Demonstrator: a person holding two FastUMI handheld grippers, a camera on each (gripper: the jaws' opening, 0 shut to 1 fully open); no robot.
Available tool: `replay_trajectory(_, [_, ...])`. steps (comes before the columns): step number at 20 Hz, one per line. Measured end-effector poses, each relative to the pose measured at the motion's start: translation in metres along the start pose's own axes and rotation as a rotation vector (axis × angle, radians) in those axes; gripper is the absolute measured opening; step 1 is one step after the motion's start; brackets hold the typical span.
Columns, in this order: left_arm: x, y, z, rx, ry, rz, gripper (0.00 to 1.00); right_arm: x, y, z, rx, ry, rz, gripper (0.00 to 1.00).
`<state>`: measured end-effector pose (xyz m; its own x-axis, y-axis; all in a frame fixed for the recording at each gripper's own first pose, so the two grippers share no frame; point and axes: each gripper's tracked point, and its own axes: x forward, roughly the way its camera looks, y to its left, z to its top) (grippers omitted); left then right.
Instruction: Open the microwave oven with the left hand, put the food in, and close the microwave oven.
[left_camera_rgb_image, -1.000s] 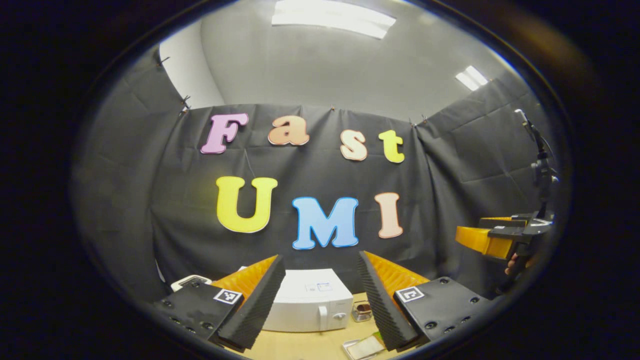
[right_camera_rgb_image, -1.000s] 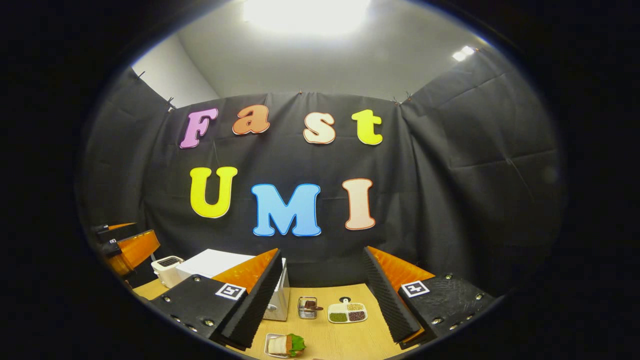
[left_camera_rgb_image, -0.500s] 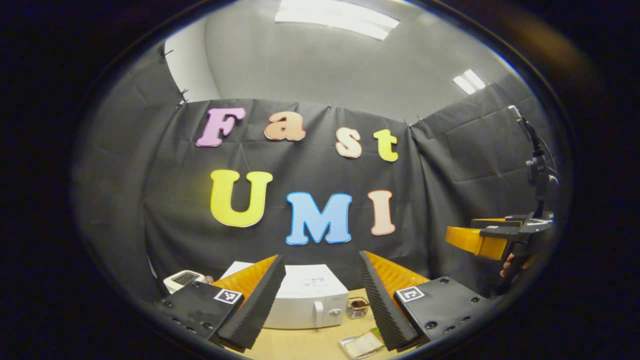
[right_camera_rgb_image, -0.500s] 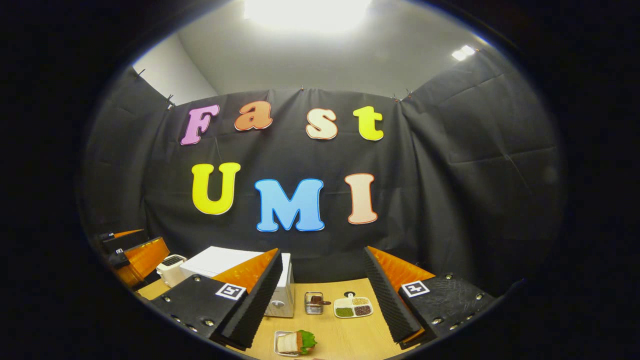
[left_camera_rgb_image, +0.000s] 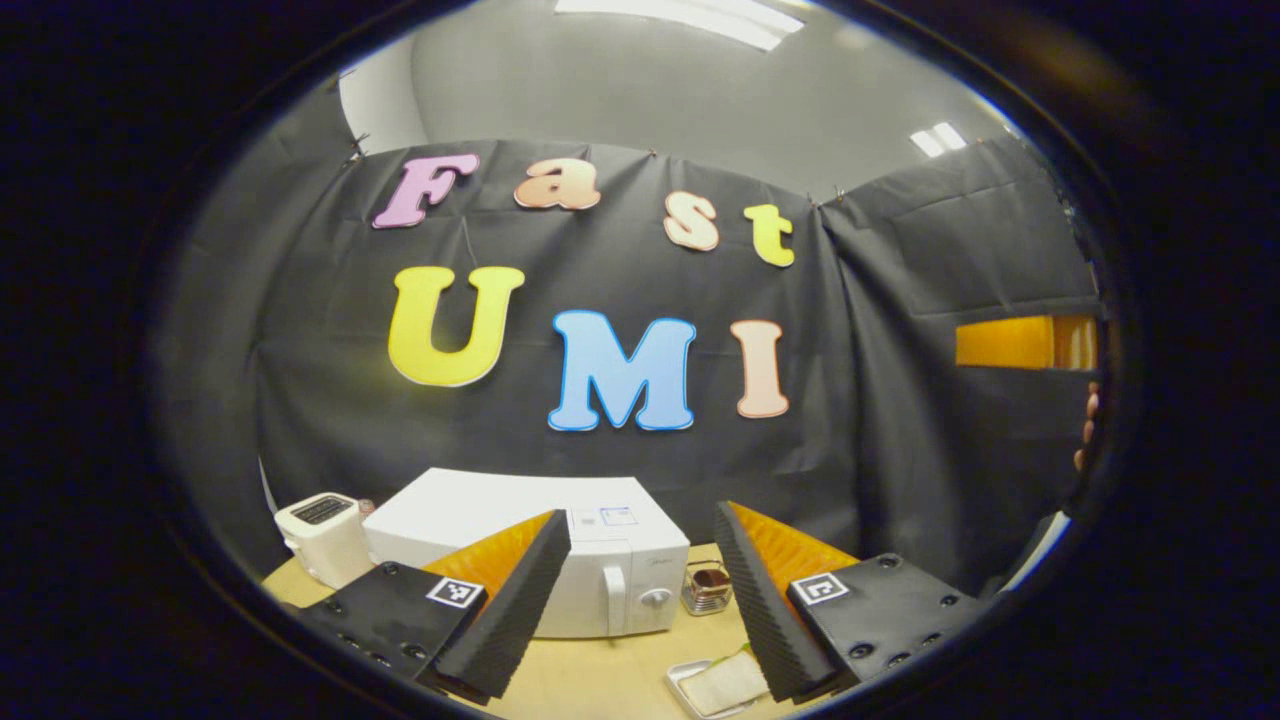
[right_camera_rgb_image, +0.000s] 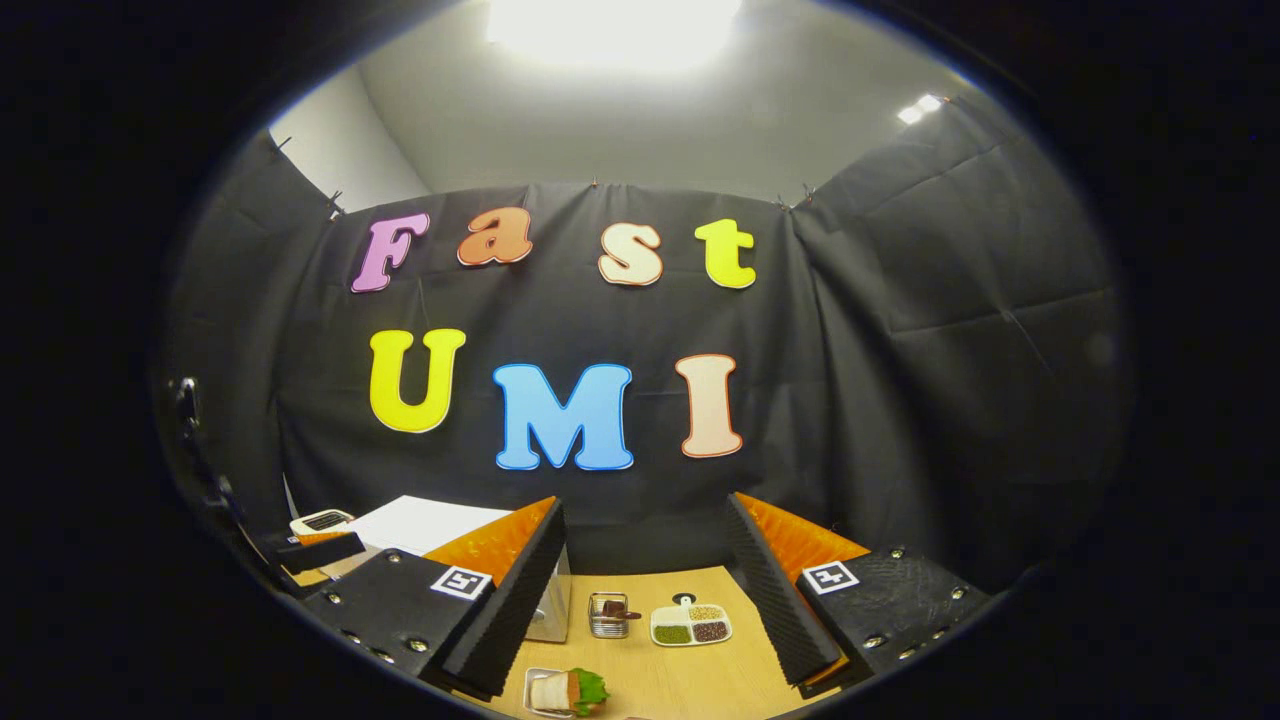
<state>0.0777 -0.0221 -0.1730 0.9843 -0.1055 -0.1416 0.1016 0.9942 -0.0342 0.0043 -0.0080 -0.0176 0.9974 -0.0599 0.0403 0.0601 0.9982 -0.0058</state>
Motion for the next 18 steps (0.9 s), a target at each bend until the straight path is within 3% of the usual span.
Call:
replay_trajectory(6, [0.079,0.0,-0.109,-0.027,0.196,0.017,0.94,0.03,-0.021,-0.023,0.005,0.043,0.012,0.97])
replay_trajectory(7, [0.093,0.003,-0.123,-0.025,0.223,0.023,0.98,0.035,-0.025,-0.027,0.006,0.056,0.011,0.97])
replay_trajectory(11, [0.133,0.014,-0.171,-0.035,0.309,0.063,0.89,0.05,-0.042,-0.044,0.002,0.094,-0.002,0.97])
replay_trajectory(14, [0.15,0.019,-0.193,-0.039,0.356,0.084,0.81,0.058,-0.052,-0.053,0.008,0.124,-0.007,0.97])
replay_trajectory(18, [0.155,0.02,-0.21,-0.056,0.403,0.091,0.47,0.066,-0.061,-0.06,0.01,0.141,-0.013,0.97])
